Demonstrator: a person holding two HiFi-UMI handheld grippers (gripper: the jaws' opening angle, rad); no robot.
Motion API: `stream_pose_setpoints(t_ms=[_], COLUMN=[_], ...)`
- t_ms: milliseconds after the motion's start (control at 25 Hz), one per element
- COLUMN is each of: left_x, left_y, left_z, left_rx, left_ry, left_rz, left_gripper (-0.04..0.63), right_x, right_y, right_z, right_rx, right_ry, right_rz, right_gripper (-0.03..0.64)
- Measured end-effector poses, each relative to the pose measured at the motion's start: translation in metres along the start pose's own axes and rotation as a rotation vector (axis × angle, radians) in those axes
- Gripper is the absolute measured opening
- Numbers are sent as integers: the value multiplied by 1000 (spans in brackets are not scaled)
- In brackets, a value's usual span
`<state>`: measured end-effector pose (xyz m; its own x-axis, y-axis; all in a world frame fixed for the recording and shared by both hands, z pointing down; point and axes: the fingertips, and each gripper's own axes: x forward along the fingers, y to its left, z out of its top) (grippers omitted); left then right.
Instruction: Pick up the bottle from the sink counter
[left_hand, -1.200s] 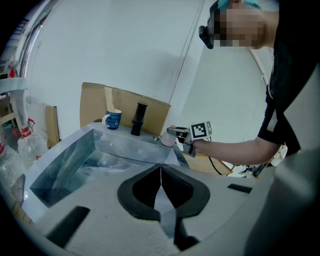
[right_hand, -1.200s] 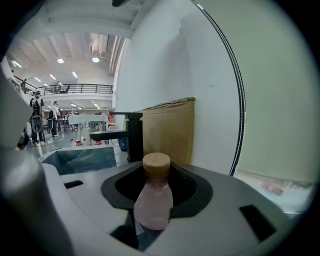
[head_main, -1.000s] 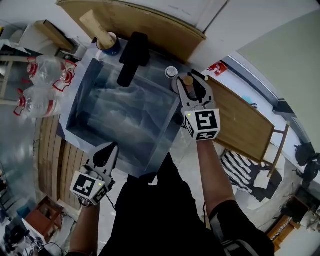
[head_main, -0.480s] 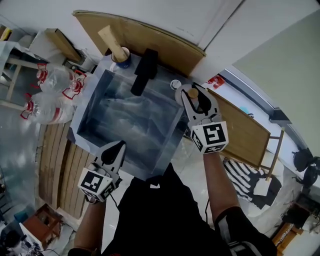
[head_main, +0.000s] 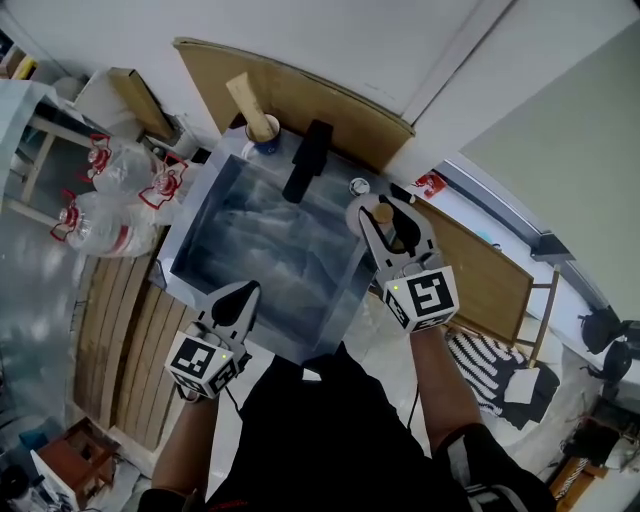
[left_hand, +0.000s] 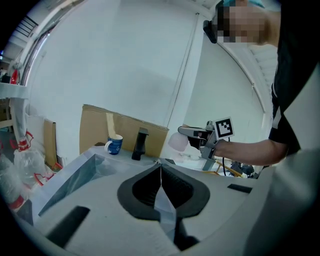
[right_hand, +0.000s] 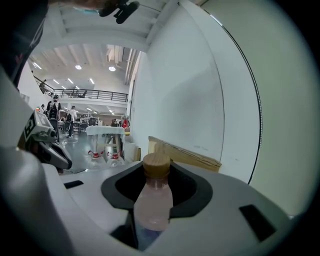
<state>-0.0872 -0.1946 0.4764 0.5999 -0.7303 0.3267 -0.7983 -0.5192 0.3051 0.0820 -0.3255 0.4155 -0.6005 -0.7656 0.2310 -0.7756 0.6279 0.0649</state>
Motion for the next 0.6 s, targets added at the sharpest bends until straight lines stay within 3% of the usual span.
stream_pose_setpoints(t_ms=[600], left_x=[-23], left_y=[15], left_z=[27], left_rx=[31], left_ry=[-60], left_rz=[1], left_gripper=[20], right_x=[-25], right_y=[54], right_z=[40], right_rx=[-2], right_ry=[-26], right_rz=[67], right_gripper=[135])
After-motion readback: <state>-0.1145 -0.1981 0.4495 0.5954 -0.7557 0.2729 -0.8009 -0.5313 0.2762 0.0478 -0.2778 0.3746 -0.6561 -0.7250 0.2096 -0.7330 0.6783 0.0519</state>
